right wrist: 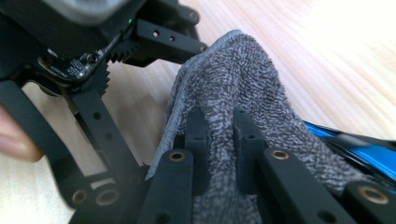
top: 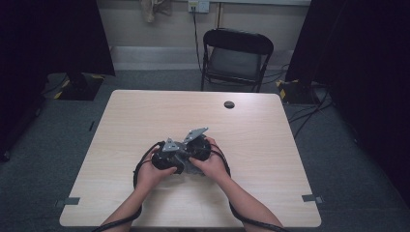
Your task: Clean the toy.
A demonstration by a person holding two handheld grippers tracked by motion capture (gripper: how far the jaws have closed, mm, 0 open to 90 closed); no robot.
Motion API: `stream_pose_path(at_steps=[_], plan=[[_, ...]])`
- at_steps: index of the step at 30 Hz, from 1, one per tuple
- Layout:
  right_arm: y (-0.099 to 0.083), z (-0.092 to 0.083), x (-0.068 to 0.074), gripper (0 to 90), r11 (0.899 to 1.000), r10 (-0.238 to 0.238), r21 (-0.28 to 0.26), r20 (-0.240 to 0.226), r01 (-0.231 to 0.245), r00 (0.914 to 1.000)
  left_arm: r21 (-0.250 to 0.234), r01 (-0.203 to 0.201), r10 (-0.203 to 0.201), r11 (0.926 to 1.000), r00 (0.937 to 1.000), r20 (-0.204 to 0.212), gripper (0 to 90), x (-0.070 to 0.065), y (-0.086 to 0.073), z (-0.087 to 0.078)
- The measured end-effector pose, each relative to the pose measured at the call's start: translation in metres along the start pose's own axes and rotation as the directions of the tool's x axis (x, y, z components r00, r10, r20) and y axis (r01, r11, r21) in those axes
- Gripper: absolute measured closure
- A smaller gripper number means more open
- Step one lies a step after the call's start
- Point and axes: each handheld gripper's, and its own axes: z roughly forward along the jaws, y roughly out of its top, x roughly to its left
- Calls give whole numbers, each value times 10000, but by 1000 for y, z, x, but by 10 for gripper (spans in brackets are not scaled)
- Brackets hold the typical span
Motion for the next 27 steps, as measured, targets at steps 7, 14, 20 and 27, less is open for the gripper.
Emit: stream_pose_path(at_steps=[7, 14, 20, 27], plan=[[-2, 4, -2, 798, 10000, 41, -64, -14, -41, 10000, -35, -64, 64, 10000, 9999, -83, 252, 0, 0, 0], [-5, -3, -10, 799, 9999, 88, -98, 198, -86, 9998, -18, -80, 80, 10000, 9999, -68, 252, 0, 0, 0], [-6, -4, -14, 799, 9997, 197, -163, 183, -194, 9996, -39, -3, 3, 10000, 10000, -10, 252, 0, 0, 0], [-6, -7, -17, 799, 9995, 207, -223, 178, -203, 9996, -30, -84, 83, 10000, 9999, -85, 252, 0, 0, 0]])
